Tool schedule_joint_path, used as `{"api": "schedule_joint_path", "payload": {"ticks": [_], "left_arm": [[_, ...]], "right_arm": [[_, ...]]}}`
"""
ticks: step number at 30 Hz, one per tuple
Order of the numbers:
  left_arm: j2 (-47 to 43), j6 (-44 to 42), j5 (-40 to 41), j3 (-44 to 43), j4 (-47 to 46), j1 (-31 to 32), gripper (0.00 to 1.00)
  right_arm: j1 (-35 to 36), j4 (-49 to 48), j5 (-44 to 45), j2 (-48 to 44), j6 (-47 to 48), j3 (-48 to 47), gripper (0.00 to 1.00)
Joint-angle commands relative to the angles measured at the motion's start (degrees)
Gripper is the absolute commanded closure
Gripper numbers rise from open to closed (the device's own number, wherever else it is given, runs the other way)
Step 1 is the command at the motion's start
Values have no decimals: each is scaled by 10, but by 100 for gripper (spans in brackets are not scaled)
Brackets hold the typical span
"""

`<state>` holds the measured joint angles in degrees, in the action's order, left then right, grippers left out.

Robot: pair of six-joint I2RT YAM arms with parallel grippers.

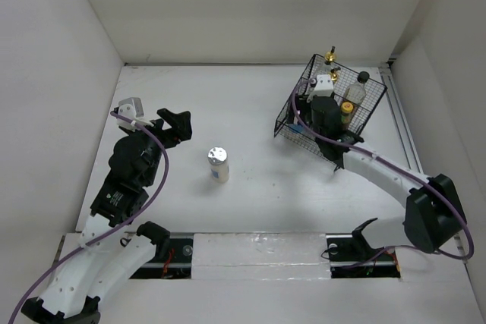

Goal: Organize the condiment bottles

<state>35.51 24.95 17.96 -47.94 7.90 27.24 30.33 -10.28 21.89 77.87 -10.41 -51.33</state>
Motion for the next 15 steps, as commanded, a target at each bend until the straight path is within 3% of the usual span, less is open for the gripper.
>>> {"api": "schedule_joint_path", "payload": {"ticks": [1, 6, 9, 11, 12, 13, 15], "left_arm": [[0, -1, -6, -7, -25, -3, 16], [0, -1, -6, -7, -25, -3, 16], [0, -1, -6, -7, -25, -3, 16], [0, -1, -6, -7, -25, -3, 16], [0, -1, -6, -7, -25, -3, 16], [0, -1, -6, -7, -25, -3, 16], [0, -1, -6, -7, -25, -3, 16]], "right_arm": [[11, -13, 16, -53, 10, -41, 12], [27, 14, -6, -89, 29, -52, 6], [53, 49, -53, -101, 29, -58, 9], [68, 55, -100, -101, 48, -58, 35], [87, 68, -156, -101, 53, -63, 52], [109, 69, -206, -96, 53, -63, 75], [137, 69, -241, -89, 61, -63, 84]]}}
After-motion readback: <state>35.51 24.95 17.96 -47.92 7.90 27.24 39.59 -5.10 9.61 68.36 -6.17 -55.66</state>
